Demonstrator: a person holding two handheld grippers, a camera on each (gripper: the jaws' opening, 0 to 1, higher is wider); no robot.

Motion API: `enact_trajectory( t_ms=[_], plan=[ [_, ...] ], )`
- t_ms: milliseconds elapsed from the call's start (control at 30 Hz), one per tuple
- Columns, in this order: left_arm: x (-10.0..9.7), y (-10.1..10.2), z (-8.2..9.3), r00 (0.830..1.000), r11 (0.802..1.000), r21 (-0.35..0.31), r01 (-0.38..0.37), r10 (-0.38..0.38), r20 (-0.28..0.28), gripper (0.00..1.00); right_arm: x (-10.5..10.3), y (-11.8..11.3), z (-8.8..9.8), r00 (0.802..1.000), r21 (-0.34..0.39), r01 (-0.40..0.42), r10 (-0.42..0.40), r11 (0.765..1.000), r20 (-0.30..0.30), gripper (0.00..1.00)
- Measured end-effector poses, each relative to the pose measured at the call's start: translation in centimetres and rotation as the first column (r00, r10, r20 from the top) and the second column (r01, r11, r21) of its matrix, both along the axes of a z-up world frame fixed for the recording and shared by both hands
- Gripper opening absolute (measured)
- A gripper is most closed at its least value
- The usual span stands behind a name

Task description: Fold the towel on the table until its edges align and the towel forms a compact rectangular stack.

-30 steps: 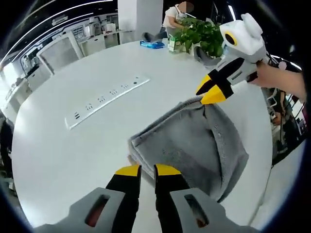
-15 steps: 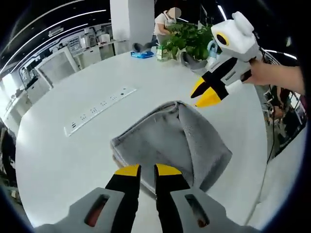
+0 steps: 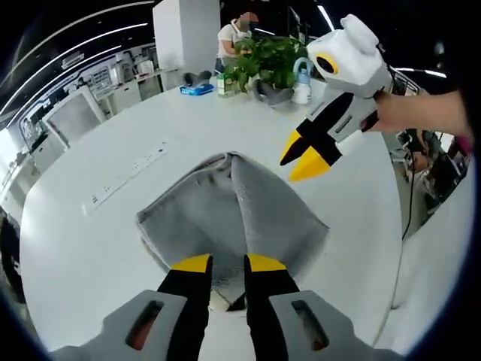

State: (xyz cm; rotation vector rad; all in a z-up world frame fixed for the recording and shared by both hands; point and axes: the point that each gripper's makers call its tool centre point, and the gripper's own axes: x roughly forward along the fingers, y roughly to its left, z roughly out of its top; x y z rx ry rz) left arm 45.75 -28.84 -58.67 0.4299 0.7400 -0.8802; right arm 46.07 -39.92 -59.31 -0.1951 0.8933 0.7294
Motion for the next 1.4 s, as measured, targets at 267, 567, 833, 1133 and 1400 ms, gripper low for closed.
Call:
enact_trajectory(
  t_ms=[267,567,833,1133,1400],
  plan=[
    [-2.0,-2.3,-0.4,0.998,0.998,-0.027,0.056,-0.056,0.007,0.18,-2.0,0.1,-1.6,0.999,0.019,0.016,-0.015,1.000,-0.047,0.17],
    [-3.1,-3.1,-1.4,0.996,0.995,-0.017,0.094,-0.094,0.008,0.19,-3.6,0.8,-3.0,0.995,0.046,0.028,-0.023,0.999,-0.099,0.18],
    [-3.6,-3.3,-1.9,0.996,0.995,-0.033,0.091,-0.092,-0.009,0.19,-4.7,1.6,-4.2,0.991,0.044,0.010,-0.004,0.999,-0.132,0.17],
    [-4.2,-3.8,-2.2,0.995,0.994,-0.043,0.101,-0.102,-0.023,0.19,-5.0,2.4,-4.5,0.989,0.057,0.012,-0.003,0.998,-0.151,0.12],
    [-4.1,-4.0,-2.3,0.994,0.993,-0.045,0.106,-0.107,-0.020,0.19,-4.9,2.5,-4.6,0.988,0.042,0.011,-0.005,0.999,-0.153,0.01]
  ],
)
